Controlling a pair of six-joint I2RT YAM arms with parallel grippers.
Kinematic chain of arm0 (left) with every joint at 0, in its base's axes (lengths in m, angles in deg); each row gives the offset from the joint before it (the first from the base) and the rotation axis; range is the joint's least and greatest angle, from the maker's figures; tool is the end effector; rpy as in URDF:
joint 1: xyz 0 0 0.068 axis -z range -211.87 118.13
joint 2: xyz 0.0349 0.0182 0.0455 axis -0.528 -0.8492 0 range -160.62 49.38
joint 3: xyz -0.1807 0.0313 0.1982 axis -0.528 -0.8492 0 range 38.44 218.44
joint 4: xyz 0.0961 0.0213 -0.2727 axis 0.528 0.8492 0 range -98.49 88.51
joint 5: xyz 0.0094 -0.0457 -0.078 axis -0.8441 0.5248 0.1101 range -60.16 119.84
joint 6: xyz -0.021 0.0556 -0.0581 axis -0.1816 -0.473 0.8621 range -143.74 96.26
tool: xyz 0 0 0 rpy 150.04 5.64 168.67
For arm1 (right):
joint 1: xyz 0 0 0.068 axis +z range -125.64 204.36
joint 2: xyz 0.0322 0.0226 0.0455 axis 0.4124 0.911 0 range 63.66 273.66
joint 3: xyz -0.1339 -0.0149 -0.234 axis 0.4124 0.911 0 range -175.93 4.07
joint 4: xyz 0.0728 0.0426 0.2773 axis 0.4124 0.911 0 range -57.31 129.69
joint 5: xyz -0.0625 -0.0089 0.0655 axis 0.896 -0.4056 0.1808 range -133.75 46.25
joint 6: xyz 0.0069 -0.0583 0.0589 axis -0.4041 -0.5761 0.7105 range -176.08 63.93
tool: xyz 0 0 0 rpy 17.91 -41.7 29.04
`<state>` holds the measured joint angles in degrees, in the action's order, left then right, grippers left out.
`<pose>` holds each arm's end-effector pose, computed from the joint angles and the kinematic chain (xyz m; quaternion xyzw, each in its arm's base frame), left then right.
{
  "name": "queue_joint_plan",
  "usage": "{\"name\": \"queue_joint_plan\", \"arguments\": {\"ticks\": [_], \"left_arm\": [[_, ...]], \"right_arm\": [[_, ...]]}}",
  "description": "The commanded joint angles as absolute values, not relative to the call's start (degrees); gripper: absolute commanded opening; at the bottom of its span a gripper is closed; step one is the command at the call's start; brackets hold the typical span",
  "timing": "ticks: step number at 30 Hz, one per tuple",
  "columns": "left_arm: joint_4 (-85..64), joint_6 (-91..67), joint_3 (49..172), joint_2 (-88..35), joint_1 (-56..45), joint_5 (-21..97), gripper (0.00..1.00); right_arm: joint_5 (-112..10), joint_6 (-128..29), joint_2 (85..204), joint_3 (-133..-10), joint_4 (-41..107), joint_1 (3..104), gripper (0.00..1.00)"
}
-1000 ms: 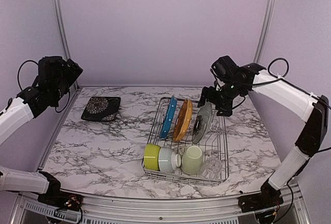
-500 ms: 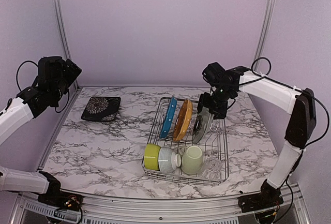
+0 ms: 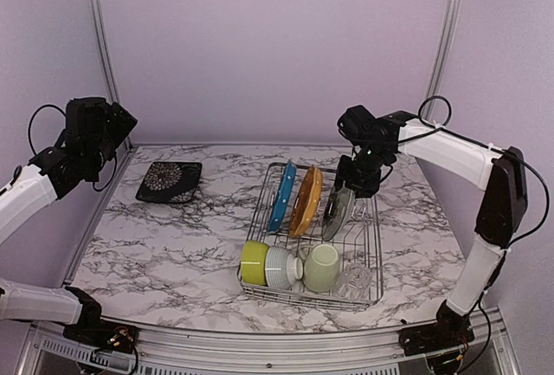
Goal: Unload the mixed dishes from the dish rack
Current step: Grab the plate from the dish rack.
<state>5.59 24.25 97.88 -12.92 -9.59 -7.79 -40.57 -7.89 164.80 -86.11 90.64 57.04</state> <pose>0.2965 -0.0735 0.3525 -0.3563 0.6989 -0.1123 0.6099 0.3428 0.2151 0.2395 0.1375 0.9731 0.0979 0.1569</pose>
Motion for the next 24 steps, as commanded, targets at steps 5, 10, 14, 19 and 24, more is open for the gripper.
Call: {"name": "queue_joint_plan", "arguments": {"ticks": [5, 10, 14, 19, 24], "left_arm": [[7.4, 24.9, 96.3, -11.3, -9.5, -9.1, 0.99], [7.4, 24.9, 96.3, -11.3, -9.5, -8.9, 0.99], [7.3, 24.6, 96.2, -11.3, -9.5, -9.2, 0.99], [7.3, 24.5, 95.8, -11.0, -9.5, -9.3, 0.99], [6.7, 24.3, 95.3, -11.0, -9.6, -9.3, 0.99]], "right_arm": [[-39.5, -7.8, 166.1, -89.5, 91.3, 58.6, 0.39], [-38.2, -7.7, 167.0, -91.9, 93.6, 59.2, 0.32], [-36.1, -7.3, 168.6, -95.4, 97.4, 59.9, 0.25], [-34.9, -6.7, 170.4, -99.4, 101.1, 60.7, 0.15], [-34.6, -6.1, 170.7, -101.8, 103.3, 61.0, 0.09]]}}
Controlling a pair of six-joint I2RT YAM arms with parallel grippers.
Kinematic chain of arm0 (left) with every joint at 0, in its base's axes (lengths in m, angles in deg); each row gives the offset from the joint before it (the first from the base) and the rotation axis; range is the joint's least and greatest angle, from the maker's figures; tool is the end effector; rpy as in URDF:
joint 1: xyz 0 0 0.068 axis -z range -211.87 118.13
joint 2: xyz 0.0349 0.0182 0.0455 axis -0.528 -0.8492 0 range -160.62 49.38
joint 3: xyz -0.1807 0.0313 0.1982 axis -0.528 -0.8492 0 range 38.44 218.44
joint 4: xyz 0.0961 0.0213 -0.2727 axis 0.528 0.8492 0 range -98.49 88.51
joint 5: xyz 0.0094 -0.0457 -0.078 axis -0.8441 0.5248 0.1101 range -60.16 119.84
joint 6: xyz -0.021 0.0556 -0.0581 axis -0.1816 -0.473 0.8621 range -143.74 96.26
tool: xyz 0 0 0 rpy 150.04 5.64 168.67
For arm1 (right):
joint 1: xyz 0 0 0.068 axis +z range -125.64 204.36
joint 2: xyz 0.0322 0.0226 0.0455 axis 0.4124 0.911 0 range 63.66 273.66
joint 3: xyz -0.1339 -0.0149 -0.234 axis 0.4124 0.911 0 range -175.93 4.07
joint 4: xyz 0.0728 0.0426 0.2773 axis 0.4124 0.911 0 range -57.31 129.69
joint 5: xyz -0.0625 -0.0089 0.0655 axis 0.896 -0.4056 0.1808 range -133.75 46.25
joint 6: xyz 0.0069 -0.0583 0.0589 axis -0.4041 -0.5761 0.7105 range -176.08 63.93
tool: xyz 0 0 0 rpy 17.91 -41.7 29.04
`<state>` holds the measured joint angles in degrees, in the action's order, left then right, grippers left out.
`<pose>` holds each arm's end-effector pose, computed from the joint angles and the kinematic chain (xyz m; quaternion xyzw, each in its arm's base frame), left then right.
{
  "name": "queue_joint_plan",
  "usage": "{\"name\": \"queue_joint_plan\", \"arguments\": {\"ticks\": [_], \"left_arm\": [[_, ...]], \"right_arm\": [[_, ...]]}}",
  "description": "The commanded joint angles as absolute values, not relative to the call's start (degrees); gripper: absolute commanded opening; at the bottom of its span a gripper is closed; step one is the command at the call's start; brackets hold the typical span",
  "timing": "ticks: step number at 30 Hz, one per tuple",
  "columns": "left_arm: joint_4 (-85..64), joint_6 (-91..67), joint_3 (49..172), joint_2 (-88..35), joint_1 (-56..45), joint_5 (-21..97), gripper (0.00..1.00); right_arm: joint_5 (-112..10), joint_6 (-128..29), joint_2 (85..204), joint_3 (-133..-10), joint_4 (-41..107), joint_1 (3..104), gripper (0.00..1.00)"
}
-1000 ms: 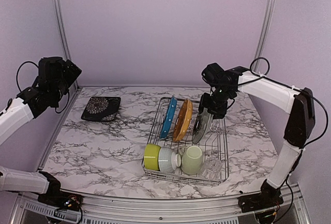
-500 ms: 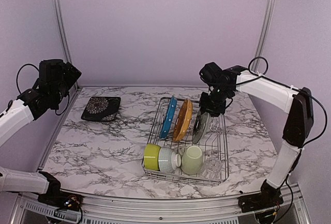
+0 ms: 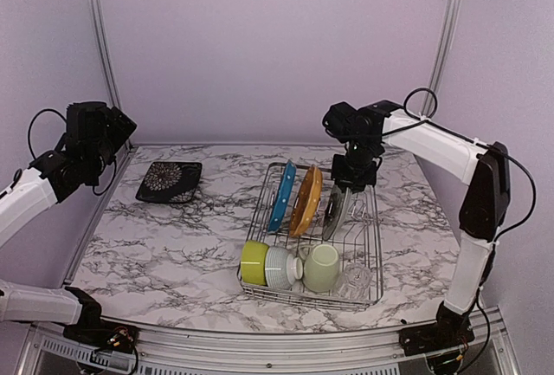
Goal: Unload the mixed dishes from the dish rack
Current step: Grab the plate from the dish rack.
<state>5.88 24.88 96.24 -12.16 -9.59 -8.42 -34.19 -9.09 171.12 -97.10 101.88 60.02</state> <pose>0.2933 -0.0716 0.3442 -0.3615 0.7010 -0.1055 0.6056 0.3442 0.2321 0.2510 0.1080 0.9827 0.0210 0.1491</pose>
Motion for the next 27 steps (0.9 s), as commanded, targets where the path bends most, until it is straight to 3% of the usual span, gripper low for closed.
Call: {"name": "queue_joint_plan", "arguments": {"ticks": [1, 15, 27], "left_arm": [[6.5, 24.3, 95.2, -11.1, -9.6, -9.2, 0.99], [4.9, 24.4, 95.6, -13.2, -9.6, -7.8, 0.99], [3.0, 23.6, 95.4, -13.3, -9.6, -6.7, 0.99]], "right_arm": [[-34.5, -6.0, 170.7, -102.2, 103.7, 61.0, 0.09], [-31.9, -5.4, 170.7, -112.1, 110.5, 61.0, 0.00], [-29.8, -6.6, 166.2, -111.5, 111.4, 61.0, 0.00]]}}
